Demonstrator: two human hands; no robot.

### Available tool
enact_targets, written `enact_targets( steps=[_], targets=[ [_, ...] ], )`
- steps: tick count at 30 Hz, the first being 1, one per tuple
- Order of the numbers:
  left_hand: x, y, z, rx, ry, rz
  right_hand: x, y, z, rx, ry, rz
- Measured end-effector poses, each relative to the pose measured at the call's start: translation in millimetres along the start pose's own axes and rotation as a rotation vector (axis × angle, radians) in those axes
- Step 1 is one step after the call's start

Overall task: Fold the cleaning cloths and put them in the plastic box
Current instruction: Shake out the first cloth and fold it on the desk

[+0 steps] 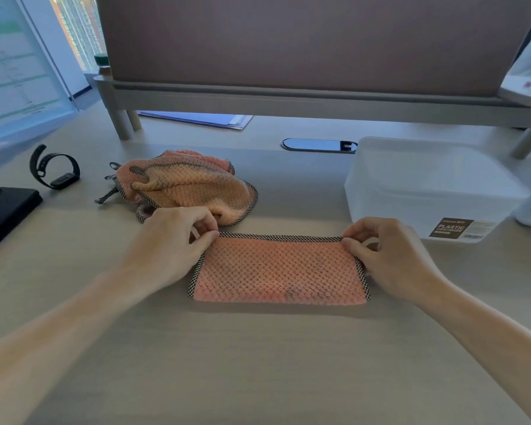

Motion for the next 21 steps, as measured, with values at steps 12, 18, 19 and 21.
enact_targets(
  steps=[12,18,19,21],
  targets=[
    [-4,6,11,0.054,0.122,0.025,2,4,3,0.014,-0.076,-0.017],
    [-9,7,6,0.026,0.126,0.06,6,7,3,0.009,-0.151,-0.05],
    [-16,4,4,-0.019,0.162,0.118,6,6,4,0.009,-0.158,-0.048],
    [-38,0,9,-0.016,0.165,0.235,7,6,5,0.016,-0.17,-0.051]
  ],
)
Point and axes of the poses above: each hand's wrist, its own y-axis towards the middle knuckle, its own z-axis out of the palm, x = y × z, the point moved 6 cm from there along y, towards the middle knuckle, and after that the axes turned 3 degrees about -x, right-handed, at the moved point
